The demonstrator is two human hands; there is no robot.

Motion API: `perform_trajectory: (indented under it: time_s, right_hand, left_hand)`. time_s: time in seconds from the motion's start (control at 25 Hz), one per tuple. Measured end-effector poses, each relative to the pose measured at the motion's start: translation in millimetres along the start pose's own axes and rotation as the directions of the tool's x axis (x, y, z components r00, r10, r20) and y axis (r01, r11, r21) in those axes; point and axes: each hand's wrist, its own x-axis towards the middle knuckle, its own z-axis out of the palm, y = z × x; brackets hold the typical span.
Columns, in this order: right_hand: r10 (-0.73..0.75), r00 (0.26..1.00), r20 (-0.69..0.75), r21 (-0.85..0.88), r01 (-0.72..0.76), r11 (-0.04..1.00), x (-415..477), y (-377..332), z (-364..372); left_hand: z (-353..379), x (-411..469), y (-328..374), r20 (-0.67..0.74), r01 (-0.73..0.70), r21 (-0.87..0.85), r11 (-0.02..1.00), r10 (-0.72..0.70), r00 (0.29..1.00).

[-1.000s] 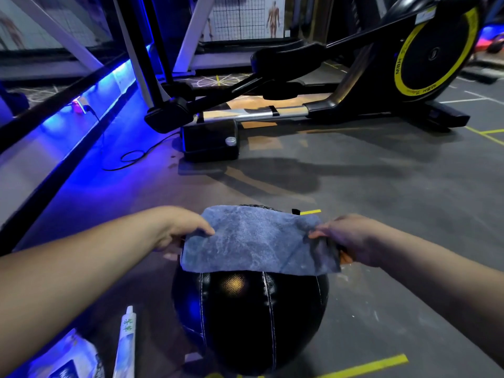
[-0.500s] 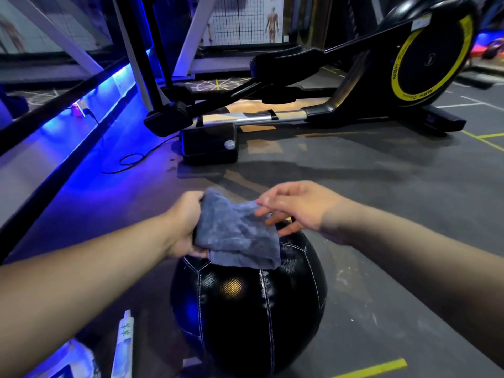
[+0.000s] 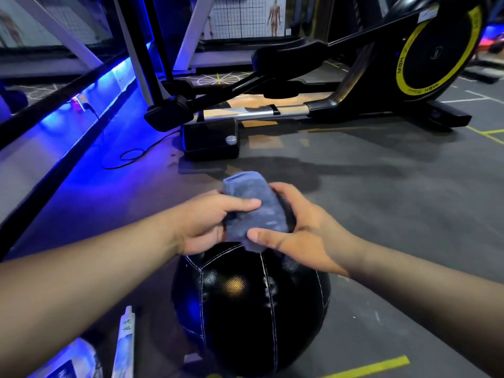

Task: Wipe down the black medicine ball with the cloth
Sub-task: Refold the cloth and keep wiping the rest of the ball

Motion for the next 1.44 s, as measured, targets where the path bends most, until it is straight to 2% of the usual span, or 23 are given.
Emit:
perform_trajectory:
  time_s: [0.04,0.12,0.24,0.28,0.32,0.36,0.4,0.44,0.48,0.56,0.64,0.72,0.84,0.92,1.0,1.08,1.16,1.2,1.24,1.28,1.32,1.36,1.44]
  right_hand:
    - [-0.06,0.997,-0.045,0.016,0.061,0.998,1,6,-5]
    - [-0.104,0.988,-0.112,0.01,0.105,0.994,8,23,-20]
    - [-0.05,0.98,-0.193,-0.136,0.024,0.99,16,56,-35]
    - [-0.027,0.976,-0.214,-0.209,-0.019,0.978,17,67,-38]
    - [0.011,0.979,-0.202,-0.268,-0.066,0.961,19,78,-40]
    - [0.064,0.987,-0.148,-0.323,-0.109,0.94,20,87,-40]
    - [0.11,0.991,-0.071,-0.365,-0.129,0.922,22,95,-38]
    - [0.147,0.989,-0.012,-0.377,-0.141,0.915,23,101,-36]
    - [0.186,0.982,0.011,-0.335,-0.172,0.926,26,106,-34]
    - [0.264,0.964,-0.004,-0.157,-0.262,0.952,34,105,-32]
    - [0.318,0.948,0.019,-0.168,-0.31,0.936,42,104,-27]
    - [0.209,0.976,0.055,-0.4,-0.171,0.901,43,104,-16]
    - [-0.154,0.984,0.093,-0.612,0.178,0.77,29,98,6]
    - [-0.321,0.919,0.23,-0.674,0.388,0.628,21,86,26]
    - [-0.439,0.806,0.397,-0.663,0.583,0.47,17,76,50]
    - [-0.48,0.774,0.414,-0.614,0.626,0.481,19,69,53]
    - [-0.454,0.856,0.248,-0.521,0.513,0.682,26,79,34]
    - [-0.337,0.933,0.126,-0.451,0.356,0.818,29,88,17]
    - [-0.132,0.991,0.033,-0.394,0.134,0.909,34,102,-3]
    - [0.119,0.993,-0.019,-0.368,-0.118,0.922,37,117,-21]
    - [0.312,0.949,-0.038,-0.329,-0.307,0.893,33,131,-31]
    - [0.389,0.921,-0.033,-0.256,-0.384,0.887,27,144,-34]
    - [0.322,0.941,-0.104,-0.123,-0.334,0.935,15,153,-26]
  left_hand:
    - [3,-1,3,0.074,0.011,-0.002,1.0,-0.011,0.997]
    - [4,3,7,0.116,0.006,0.176,0.984,-0.027,0.993]
    - [-13,19,9,-0.176,-0.019,0.554,0.832,0.14,0.974]
    - [-24,23,6,-0.227,0.008,0.679,0.734,0.2,0.953]
    - [-36,23,2,-0.208,0.06,0.821,0.568,0.198,0.958]
    - [-47,21,-4,-0.15,0.099,0.915,0.39,0.102,0.983]
    - [-57,19,-11,-0.086,0.088,0.959,0.271,-0.018,0.996]
    - [-65,17,-16,-0.054,0.079,0.97,0.23,-0.116,0.992]
    - [-69,14,-20,-0.036,0.076,0.967,0.243,-0.164,0.986]
    - [-72,15,-25,-0.015,0.044,0.969,0.243,-0.123,0.992]
    - [-68,16,-31,-0.011,0.018,0.98,0.196,-0.038,0.999]
    - [-62,14,-38,-0.001,-0.006,0.982,0.189,0.034,0.999]
    - [-59,9,-47,-0.021,0.002,0.984,0.178,0.101,0.995]
    - [-55,8,-49,-0.026,0.011,0.991,0.133,0.111,0.993]
    - [-51,8,-49,-0.008,-0.003,0.994,0.109,0.097,0.995]
    - [-50,9,-47,0.019,-0.029,0.993,0.112,0.088,0.996]
    - [-53,8,-45,0.033,-0.039,0.996,0.086,0.08,0.996]
    - [-55,7,-45,0.028,-0.034,0.997,0.075,0.076,0.997]
    - [-56,6,-46,0.019,-0.025,0.997,0.073,0.078,0.997]
    - [-55,5,-48,0.014,-0.021,0.997,0.081,0.086,0.996]
    - [-54,4,-50,0.017,-0.026,0.995,0.091,0.097,0.995]
    - [-54,5,-51,0.023,-0.034,0.994,0.1,0.105,0.994]
    - [-56,7,-52,0.031,-0.044,0.993,0.111,0.112,0.993]
